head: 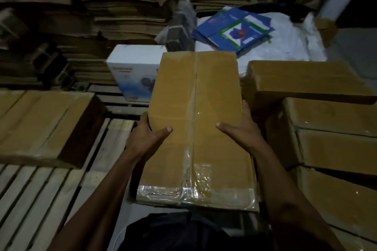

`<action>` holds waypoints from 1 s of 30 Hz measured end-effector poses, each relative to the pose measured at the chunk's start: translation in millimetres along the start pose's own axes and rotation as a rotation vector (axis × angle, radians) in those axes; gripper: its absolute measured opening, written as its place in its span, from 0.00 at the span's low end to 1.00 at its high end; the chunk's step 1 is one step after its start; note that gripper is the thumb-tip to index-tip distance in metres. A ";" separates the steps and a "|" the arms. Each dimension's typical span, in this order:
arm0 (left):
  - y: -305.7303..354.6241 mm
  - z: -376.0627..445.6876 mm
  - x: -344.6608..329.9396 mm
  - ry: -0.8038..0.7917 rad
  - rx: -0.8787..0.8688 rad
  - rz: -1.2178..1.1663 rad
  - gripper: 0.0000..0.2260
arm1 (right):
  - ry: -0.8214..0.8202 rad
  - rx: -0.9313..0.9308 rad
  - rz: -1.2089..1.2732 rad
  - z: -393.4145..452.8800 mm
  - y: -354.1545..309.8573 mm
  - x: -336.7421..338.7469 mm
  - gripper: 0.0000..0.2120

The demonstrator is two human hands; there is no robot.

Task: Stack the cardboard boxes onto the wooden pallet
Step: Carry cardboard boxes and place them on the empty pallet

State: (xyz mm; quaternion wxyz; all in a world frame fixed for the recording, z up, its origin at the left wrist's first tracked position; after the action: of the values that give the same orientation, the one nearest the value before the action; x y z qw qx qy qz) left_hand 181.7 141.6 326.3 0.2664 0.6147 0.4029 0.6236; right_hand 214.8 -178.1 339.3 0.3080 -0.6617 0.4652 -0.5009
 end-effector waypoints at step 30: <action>-243.9 -200.3 290.0 0.289 0.228 0.040 0.37 | -0.297 0.076 -0.143 -156.0 -49.6 -369.9 0.50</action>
State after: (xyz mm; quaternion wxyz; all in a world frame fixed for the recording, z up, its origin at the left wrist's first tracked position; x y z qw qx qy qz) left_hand -84.4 476.6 300.0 0.1220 0.5528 0.4925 0.6610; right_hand 57.7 191.6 291.5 0.3617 -0.7478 0.3471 -0.4354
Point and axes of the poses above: each hand's wrist, its own z-axis towards the middle knuckle, its own x-axis out of the back of the hand, y = z × x, the point moved 7 cm from there along z, towards the middle knuckle, and after that the axes turned 8 degrees about -x, right-handed, at the moved point
